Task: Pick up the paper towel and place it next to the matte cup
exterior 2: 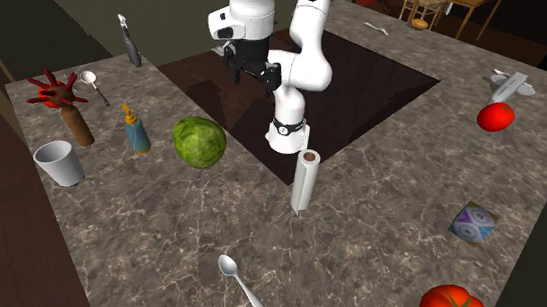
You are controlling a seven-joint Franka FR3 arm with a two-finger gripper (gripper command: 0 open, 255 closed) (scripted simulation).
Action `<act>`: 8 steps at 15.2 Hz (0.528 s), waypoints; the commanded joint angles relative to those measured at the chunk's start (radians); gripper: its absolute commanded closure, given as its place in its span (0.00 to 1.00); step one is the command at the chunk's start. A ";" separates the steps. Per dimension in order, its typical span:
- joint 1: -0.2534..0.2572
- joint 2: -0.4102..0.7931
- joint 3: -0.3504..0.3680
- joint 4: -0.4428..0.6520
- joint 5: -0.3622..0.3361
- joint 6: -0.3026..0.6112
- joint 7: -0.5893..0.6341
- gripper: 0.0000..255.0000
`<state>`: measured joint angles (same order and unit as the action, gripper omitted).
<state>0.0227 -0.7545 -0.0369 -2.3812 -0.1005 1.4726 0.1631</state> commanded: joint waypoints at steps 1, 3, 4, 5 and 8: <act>0.000 0.000 0.000 0.000 0.000 0.000 0.000 0.00; 0.017 -0.003 0.034 -0.037 0.032 0.038 0.040 0.00; 0.026 -0.002 0.051 -0.054 0.049 0.058 0.060 0.00; 0.036 0.000 0.068 -0.070 0.065 0.079 0.080 0.00; 0.064 0.014 0.122 -0.112 0.114 0.143 0.138 0.00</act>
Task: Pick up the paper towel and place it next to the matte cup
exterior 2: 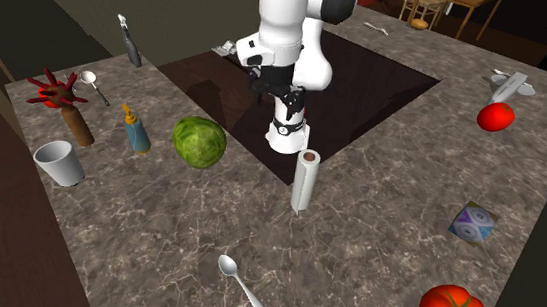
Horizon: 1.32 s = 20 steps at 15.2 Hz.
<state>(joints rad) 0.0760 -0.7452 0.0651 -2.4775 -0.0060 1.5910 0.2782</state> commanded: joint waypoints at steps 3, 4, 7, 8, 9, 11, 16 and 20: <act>0.041 0.033 0.075 -0.046 0.066 0.094 0.080 0.00; 0.051 0.045 0.094 -0.054 0.081 0.118 0.099 0.00; 0.079 0.091 0.151 -0.070 0.122 0.192 0.155 0.00; 0.087 0.109 0.171 -0.072 0.135 0.218 0.174 0.00; 0.096 0.129 0.190 -0.074 0.147 0.244 0.192 0.00; 0.103 0.148 0.208 -0.086 0.158 0.280 0.208 0.00; 0.106 0.161 0.217 -0.145 0.165 0.352 0.207 0.00; 0.107 0.167 0.220 -0.163 0.167 0.375 0.207 0.00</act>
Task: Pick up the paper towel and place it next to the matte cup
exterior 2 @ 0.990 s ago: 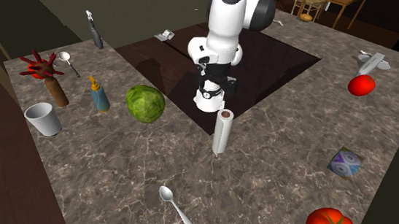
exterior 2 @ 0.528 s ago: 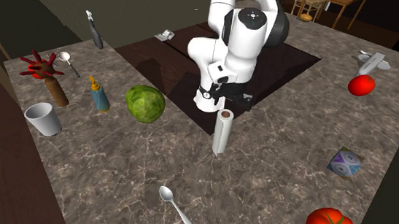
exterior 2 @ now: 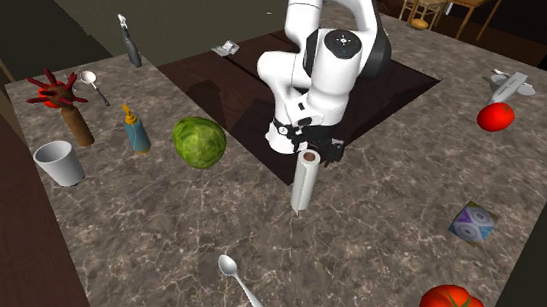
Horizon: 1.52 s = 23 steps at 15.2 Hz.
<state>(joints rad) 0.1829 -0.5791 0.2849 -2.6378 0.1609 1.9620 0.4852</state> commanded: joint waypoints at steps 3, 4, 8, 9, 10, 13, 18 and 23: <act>0.000 0.001 0.001 -0.003 0.000 0.004 0.000 0.00; 0.000 0.001 0.001 -0.003 0.000 0.004 0.000 0.00; 0.000 0.001 0.000 -0.002 0.000 0.004 0.000 1.00; 0.000 0.001 0.000 -0.002 0.000 0.004 0.000 1.00; 0.000 0.001 0.000 -0.002 0.000 0.004 0.000 1.00; 0.000 0.001 0.000 -0.002 0.000 0.004 0.000 1.00; -0.001 -0.015 -0.006 0.027 -0.003 -0.042 -0.001 1.00; -0.002 -0.036 -0.017 0.081 -0.010 -0.117 -0.001 1.00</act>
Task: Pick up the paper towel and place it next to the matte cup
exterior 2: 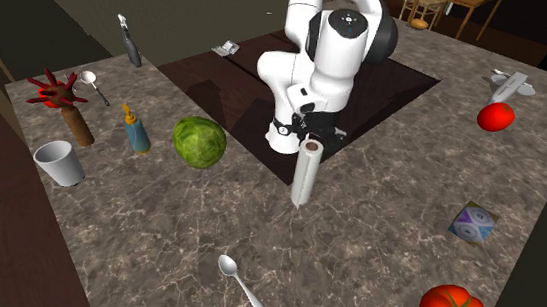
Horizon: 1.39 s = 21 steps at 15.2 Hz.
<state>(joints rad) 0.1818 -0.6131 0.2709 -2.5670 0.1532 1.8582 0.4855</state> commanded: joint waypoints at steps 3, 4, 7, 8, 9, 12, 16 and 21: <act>-0.002 -0.011 -0.009 0.045 -0.006 -0.056 -0.001 1.00; -0.003 -0.014 -0.011 0.056 -0.007 -0.070 -0.001 1.00; -0.004 -0.019 -0.016 0.093 -0.011 -0.112 -0.001 1.00; -0.005 -0.020 -0.018 0.105 -0.013 -0.126 -0.001 1.00; -0.005 -0.021 -0.019 0.118 -0.014 -0.140 -0.001 1.00; -0.007 -0.023 -0.024 0.157 -0.018 -0.180 0.000 1.00; -0.010 -0.022 -0.030 0.211 -0.023 -0.234 0.000 1.00; -0.013 -0.016 -0.037 0.282 -0.029 -0.299 0.002 1.00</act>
<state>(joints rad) 0.1696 -0.6323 0.2345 -2.3013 0.1252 1.5730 0.4859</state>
